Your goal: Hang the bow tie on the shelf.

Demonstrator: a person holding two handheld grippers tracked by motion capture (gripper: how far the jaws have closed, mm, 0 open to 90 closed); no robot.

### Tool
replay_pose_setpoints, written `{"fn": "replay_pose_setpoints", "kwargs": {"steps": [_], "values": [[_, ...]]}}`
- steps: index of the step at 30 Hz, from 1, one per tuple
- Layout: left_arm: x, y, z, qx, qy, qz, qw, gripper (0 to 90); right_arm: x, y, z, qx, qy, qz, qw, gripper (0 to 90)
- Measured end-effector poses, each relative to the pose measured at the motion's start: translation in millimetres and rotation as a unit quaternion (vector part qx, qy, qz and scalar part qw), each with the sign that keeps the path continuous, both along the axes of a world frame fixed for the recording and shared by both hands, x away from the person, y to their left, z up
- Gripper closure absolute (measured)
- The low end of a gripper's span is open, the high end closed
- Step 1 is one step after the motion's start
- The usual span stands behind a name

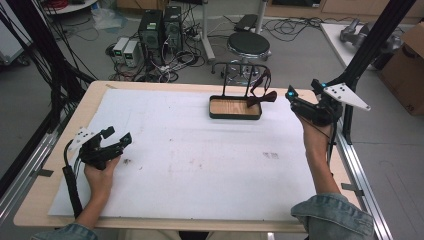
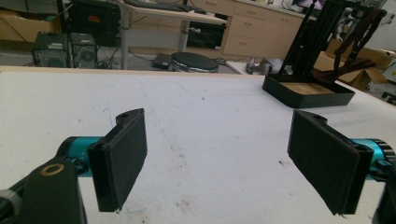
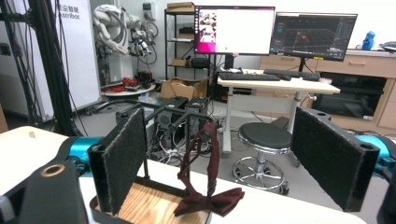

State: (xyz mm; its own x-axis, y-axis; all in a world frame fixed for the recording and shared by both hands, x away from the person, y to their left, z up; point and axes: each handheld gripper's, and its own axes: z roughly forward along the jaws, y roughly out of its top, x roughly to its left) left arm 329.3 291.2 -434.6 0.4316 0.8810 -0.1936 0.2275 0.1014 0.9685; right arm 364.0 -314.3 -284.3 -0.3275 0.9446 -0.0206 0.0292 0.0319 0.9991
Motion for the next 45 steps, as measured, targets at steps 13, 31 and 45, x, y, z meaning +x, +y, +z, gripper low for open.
{"fn": "replay_pose_setpoints", "kwargs": {"steps": [13, 31, 45], "values": [[-0.1, -0.8, 0.0, 0.002, -0.001, 0.002, 1.0000, 20.2, -37.0, -2.8, -33.7, 0.026, -0.004, 0.011, 0.9996, 12.6], [-0.4, -0.8, 0.1, 0.002, 0.000, 0.003, 1.0000, 20.2, -64.3, 7.4, -96.8, 0.026, 0.020, 0.019, 0.9993, 12.5], [-0.4, -0.8, 0.1, 0.003, 0.000, 0.002, 1.0000, 20.2, -73.0, 13.8, -140.5, 0.013, 0.070, 0.028, 0.9970, 12.3]]}}
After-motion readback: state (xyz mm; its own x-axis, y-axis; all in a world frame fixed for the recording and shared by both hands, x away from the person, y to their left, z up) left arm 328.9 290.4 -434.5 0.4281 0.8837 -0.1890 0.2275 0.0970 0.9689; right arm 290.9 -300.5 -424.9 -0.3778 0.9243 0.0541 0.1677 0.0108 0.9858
